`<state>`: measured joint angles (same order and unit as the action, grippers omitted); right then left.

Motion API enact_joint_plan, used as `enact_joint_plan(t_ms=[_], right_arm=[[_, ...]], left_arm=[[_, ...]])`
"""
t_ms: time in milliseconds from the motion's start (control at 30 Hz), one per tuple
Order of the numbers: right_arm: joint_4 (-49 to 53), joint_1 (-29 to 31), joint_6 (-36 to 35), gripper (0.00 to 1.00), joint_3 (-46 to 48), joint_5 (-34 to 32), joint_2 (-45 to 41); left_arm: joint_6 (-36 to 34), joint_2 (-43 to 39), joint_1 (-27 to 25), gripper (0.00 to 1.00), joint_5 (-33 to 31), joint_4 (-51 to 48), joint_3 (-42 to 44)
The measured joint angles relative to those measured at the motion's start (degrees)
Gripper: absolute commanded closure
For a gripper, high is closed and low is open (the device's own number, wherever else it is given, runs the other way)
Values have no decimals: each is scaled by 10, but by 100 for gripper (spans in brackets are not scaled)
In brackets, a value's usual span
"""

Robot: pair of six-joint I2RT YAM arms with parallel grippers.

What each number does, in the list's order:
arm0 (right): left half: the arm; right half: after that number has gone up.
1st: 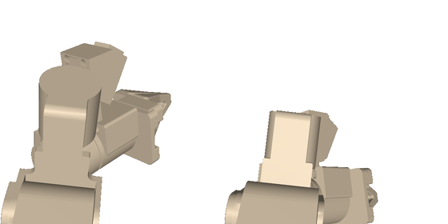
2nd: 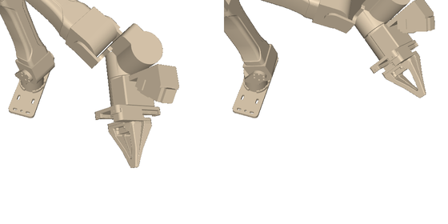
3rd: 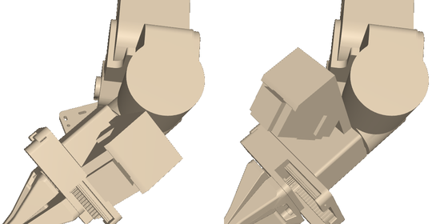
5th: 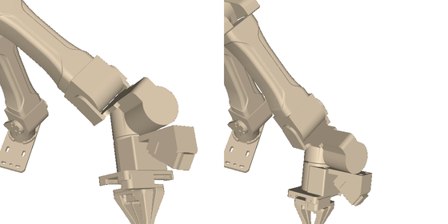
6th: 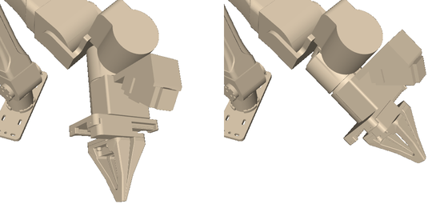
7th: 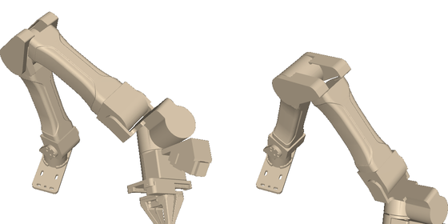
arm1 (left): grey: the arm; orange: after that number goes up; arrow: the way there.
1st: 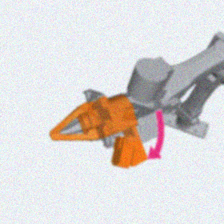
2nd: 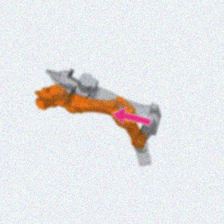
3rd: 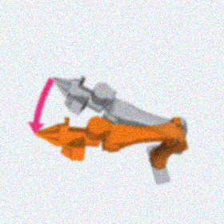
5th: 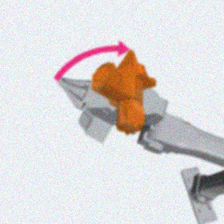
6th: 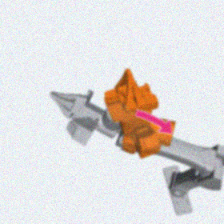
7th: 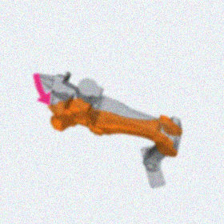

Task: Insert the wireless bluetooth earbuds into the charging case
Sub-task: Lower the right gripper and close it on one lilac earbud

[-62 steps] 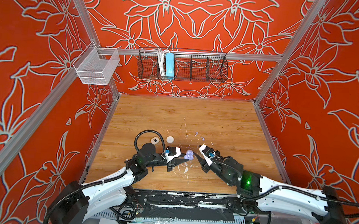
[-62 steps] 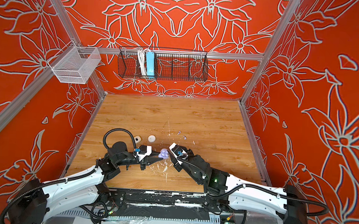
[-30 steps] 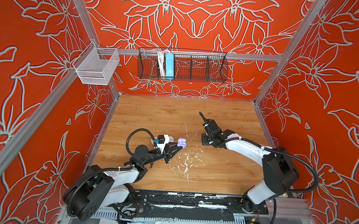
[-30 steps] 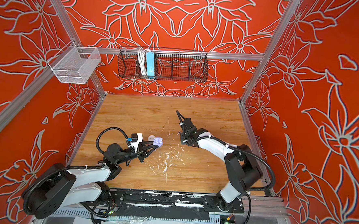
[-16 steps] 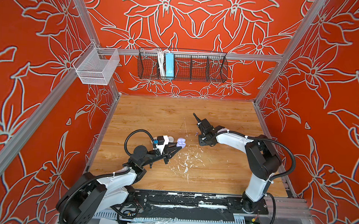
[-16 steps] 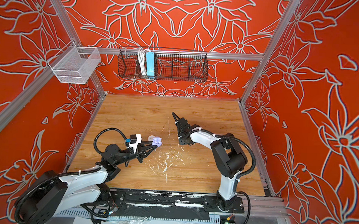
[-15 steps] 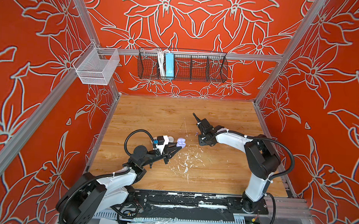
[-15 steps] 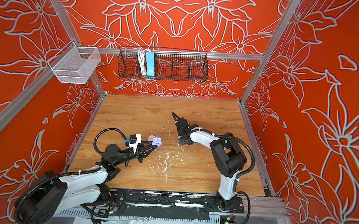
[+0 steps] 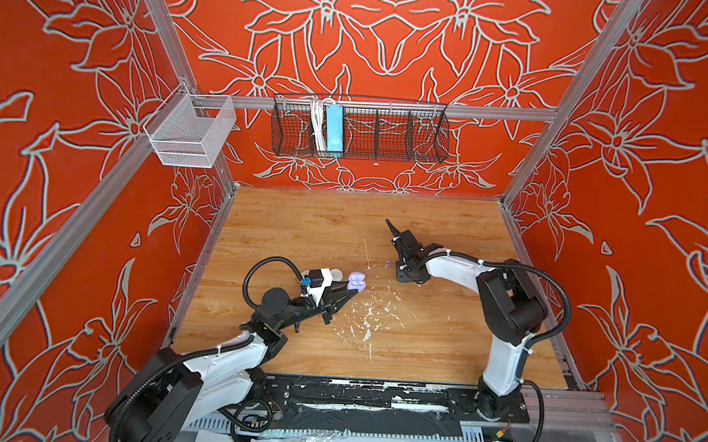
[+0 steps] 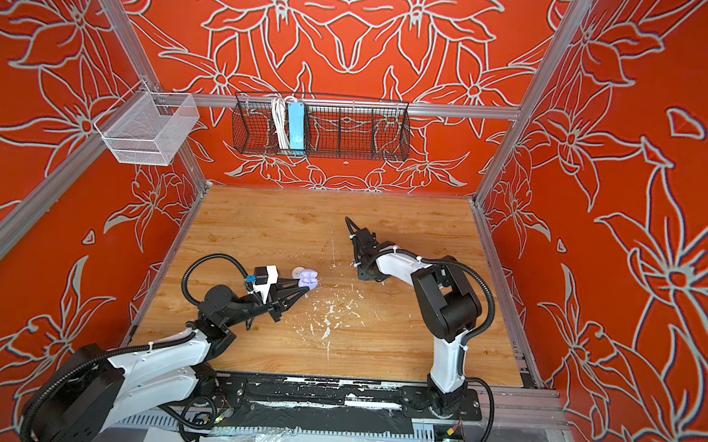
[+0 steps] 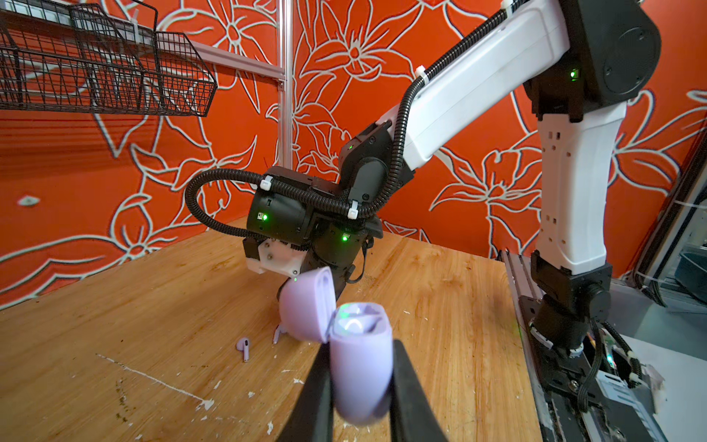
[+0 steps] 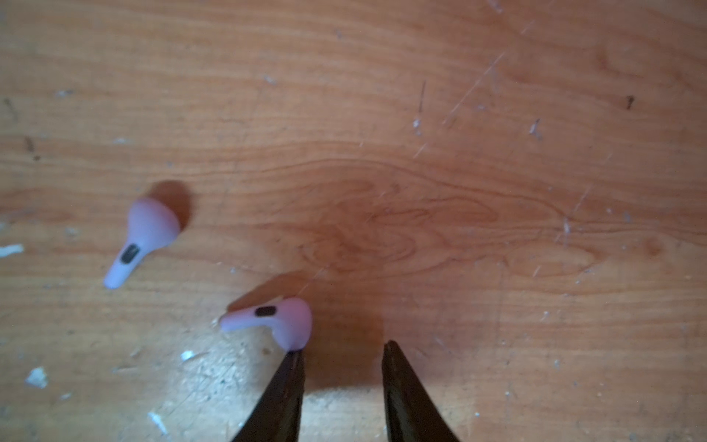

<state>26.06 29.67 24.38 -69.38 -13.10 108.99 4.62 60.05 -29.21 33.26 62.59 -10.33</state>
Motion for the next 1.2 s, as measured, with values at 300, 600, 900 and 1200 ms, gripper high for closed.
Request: enact_joint_plan(t_ms=[300, 600, 900, 1200], right_arm=[[-17, -9, 0, 67, -29, 4, 26], [-16, -9, 0, 68, -55, 9, 44], [-3, -9, 1, 68, -37, 11, 14], [-26, -9, 10, 66, -29, 66, -33]], left_arm=[[-5, -6, -1, 100, -2, -7, 0], [-8, -10, -1, 100, -3, -9, 0], [-8, -14, -2, 100, -4, -11, 0], [-12, -16, -5, 100, -3, -15, 0]])
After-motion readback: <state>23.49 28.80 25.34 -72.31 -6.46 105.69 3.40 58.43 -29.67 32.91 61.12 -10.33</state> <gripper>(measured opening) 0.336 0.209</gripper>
